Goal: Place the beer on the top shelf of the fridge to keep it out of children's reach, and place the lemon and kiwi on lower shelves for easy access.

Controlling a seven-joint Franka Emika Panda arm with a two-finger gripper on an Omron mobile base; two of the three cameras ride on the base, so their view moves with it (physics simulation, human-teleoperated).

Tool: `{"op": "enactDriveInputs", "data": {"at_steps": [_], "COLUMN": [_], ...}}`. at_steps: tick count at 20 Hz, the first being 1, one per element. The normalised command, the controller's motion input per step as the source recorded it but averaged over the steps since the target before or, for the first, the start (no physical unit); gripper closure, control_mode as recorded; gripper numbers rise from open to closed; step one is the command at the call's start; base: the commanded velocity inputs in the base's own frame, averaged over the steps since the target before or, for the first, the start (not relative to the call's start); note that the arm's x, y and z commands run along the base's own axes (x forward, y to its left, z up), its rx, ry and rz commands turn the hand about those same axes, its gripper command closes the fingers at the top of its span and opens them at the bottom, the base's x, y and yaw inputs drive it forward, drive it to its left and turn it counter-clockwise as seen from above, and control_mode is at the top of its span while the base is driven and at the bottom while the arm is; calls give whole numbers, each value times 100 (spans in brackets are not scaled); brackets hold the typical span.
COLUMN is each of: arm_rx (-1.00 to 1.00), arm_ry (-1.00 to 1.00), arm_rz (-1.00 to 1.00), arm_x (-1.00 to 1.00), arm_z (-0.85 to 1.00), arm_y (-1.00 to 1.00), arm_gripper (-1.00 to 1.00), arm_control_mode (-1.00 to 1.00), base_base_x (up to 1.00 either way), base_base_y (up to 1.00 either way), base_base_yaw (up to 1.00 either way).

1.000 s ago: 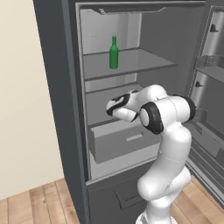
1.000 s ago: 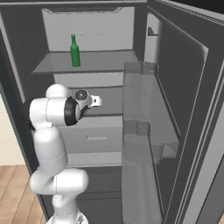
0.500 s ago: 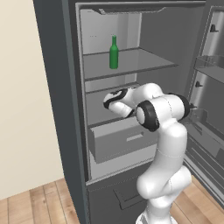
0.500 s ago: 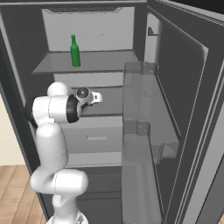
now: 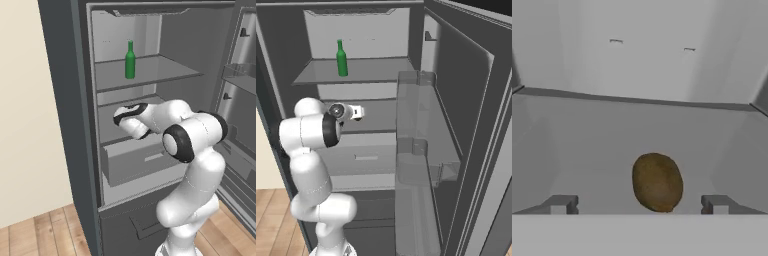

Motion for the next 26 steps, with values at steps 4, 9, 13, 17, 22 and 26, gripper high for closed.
{"op": "enactDriveInputs", "data": {"at_steps": [4, 9, 13, 17, 22, 26], "arm_rx": [-4, -1, -6, -11, -10, -13], "arm_ry": [0, 0, 1, 17, 36, 46], "arm_rz": [-1, 0, 5, 6, 2, 1], "arm_x": [-64, -86, -100, -77, -62, -65], "arm_z": [34, 57, 55, 81, 100, 78], "arm_y": [-45, -33, -1, 2, 2, 3], "arm_gripper": [-100, -100, -100, -100, -100, -100], "arm_control_mode": [-100, -100, -100, -100, -100, -100], "base_base_x": [0, 0, 0, 0, 0, 0], "base_base_y": [0, 0, 0, 0, 0, 0], "base_base_yaw": [0, 0, 0, 0, 0, 0]}}
